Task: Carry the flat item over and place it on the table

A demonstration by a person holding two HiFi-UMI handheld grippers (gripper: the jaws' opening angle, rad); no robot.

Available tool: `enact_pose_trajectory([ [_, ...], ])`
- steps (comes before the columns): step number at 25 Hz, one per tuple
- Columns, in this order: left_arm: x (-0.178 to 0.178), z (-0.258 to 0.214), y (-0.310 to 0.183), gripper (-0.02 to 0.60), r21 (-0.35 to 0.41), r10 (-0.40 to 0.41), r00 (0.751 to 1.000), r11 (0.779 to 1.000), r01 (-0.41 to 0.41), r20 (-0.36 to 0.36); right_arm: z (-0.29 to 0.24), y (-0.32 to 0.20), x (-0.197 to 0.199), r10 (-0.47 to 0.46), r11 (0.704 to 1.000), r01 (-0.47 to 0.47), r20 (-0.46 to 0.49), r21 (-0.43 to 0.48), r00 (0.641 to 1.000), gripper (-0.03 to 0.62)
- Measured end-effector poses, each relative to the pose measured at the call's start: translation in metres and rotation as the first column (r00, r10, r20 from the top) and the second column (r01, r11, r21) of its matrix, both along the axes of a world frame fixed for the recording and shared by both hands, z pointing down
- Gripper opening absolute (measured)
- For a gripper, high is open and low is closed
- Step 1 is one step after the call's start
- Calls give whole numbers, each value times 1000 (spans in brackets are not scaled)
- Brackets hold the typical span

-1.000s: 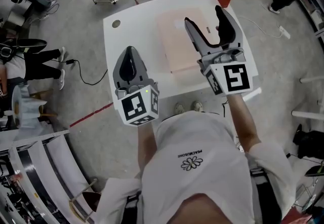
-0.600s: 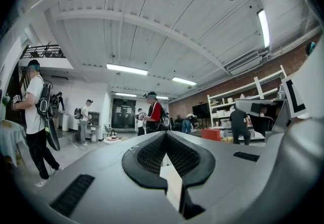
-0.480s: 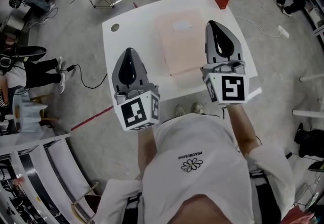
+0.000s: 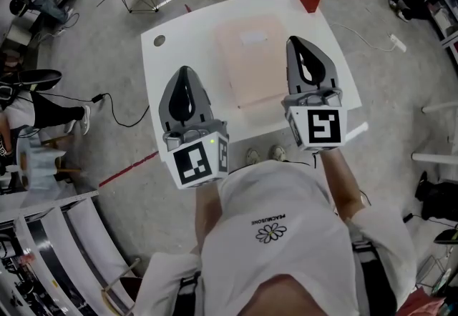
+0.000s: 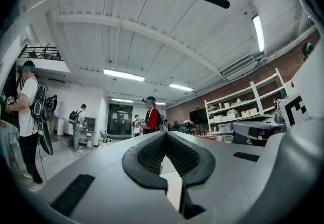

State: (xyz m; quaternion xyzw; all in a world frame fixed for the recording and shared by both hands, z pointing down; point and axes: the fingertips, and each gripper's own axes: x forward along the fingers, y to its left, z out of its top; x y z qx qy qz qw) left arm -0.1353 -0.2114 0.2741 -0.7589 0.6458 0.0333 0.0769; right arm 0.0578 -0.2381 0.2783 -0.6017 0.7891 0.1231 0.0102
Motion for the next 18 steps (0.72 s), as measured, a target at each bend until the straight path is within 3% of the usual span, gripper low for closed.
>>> enact_pose_trajectory([
  [18, 1, 0, 0, 15, 4, -8, 1000, 1000, 8, -1, 7, 1, 4, -16, 1000, 15, -47, -12, 999, 11],
])
